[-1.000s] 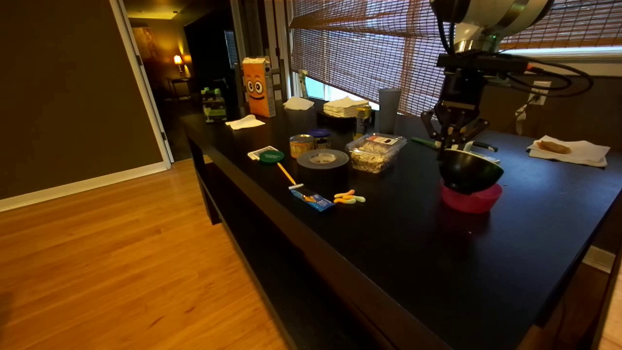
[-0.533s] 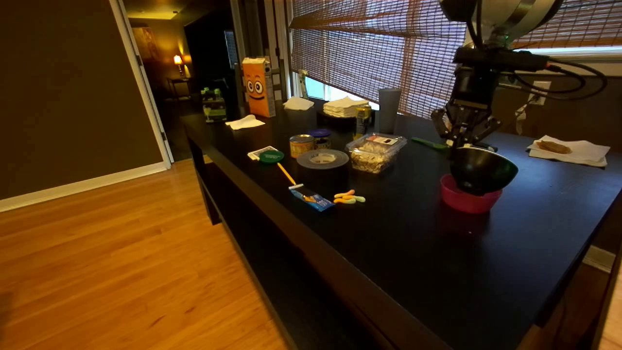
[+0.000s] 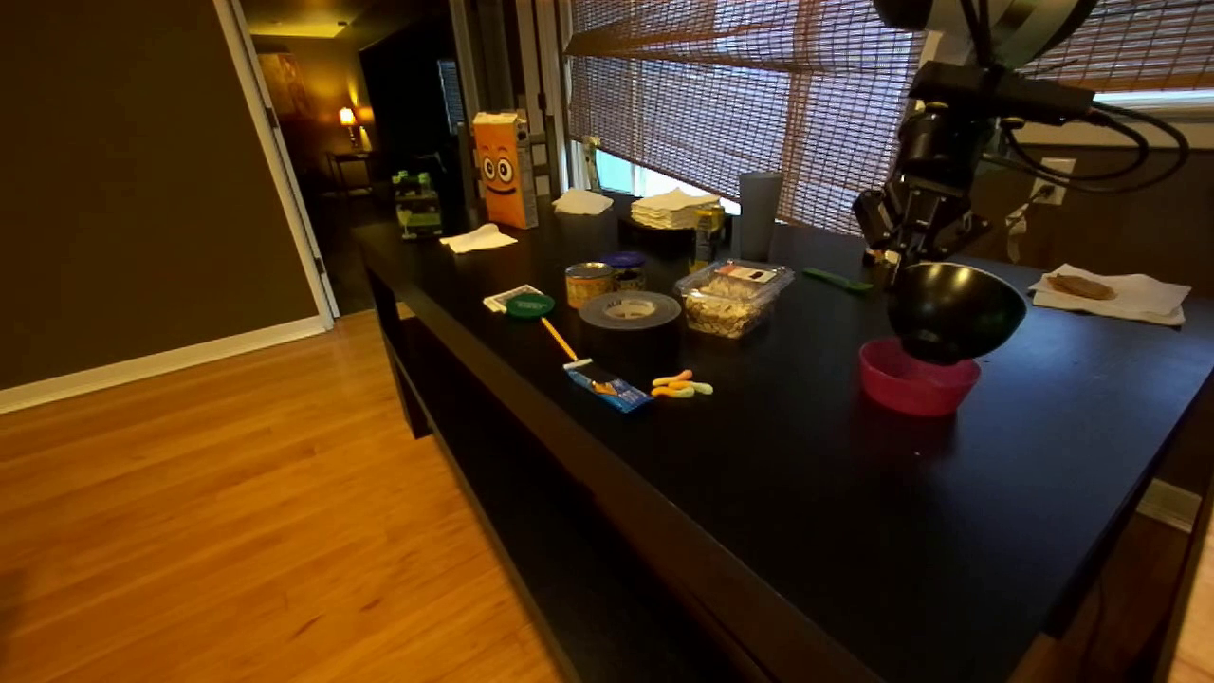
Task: Pour the contents from the black bowl into the red bowl
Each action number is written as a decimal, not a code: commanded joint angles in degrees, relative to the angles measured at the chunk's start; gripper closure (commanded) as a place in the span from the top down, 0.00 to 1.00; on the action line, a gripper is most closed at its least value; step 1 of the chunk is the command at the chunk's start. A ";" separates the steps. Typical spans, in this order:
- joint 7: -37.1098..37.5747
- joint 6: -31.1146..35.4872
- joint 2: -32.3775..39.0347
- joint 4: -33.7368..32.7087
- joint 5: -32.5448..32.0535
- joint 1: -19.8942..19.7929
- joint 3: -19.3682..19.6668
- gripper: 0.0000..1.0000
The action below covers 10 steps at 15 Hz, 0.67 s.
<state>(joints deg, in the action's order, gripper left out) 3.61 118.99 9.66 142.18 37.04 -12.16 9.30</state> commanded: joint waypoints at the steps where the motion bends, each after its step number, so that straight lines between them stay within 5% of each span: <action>1: -3.81 -7.09 2.88 -4.16 1.00 -1.17 0.48 0.02; 10: -10.44 -18.89 10.71 -12.75 0.72 -3.64 0.65 0.02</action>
<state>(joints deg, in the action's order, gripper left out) -4.00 105.21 17.41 133.16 37.03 -14.50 9.92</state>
